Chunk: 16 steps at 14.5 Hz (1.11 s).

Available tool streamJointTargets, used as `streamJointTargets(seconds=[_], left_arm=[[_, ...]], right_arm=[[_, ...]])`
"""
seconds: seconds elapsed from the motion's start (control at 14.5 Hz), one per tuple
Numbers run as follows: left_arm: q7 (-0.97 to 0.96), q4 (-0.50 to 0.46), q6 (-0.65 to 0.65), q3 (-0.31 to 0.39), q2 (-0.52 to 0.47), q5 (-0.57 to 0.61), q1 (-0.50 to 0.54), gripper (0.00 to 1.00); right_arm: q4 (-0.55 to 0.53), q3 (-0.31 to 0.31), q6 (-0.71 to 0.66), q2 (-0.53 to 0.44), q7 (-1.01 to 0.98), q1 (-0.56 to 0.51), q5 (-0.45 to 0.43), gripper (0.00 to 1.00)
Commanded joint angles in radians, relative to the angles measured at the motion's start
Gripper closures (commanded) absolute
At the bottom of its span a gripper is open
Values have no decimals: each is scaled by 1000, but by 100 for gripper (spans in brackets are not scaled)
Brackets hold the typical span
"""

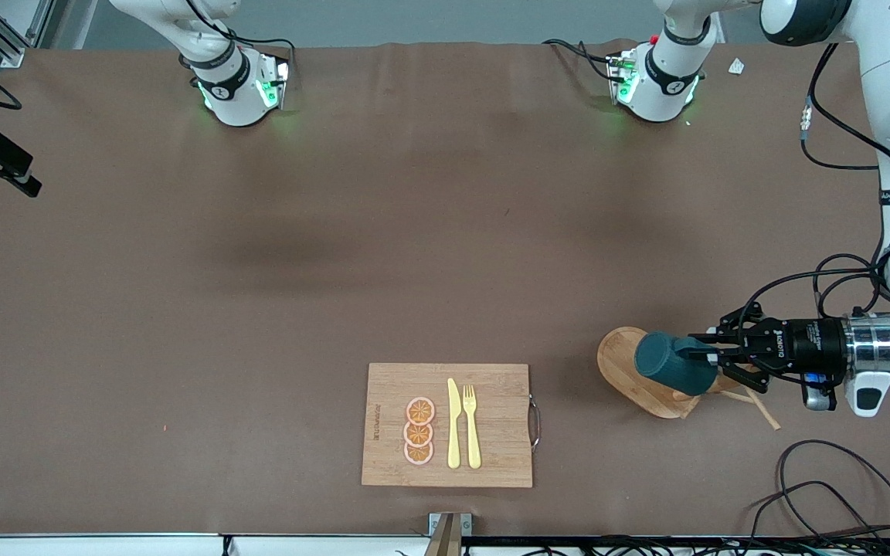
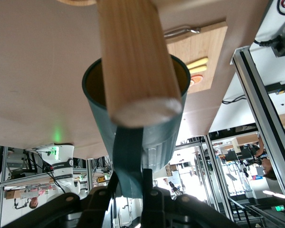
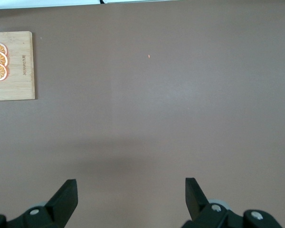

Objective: Pass cup and hang on rack
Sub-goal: 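Hang the mug handle on a rack peg with the left gripper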

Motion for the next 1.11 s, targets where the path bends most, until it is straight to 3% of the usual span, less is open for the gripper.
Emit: streamJointTargets(seconds=[0.0, 0.83, 1.04], left_arm=[[47, 9, -10, 1, 9, 17, 14, 100], [84, 15, -1, 25, 23, 37, 14, 98], [83, 17, 0, 27, 29, 37, 14, 89]], right_arm=[[-6, 2, 1, -6, -2, 0, -5, 0], [-8, 2, -3, -7, 1, 3, -5, 0], [-8, 2, -5, -7, 2, 6, -5, 0]])
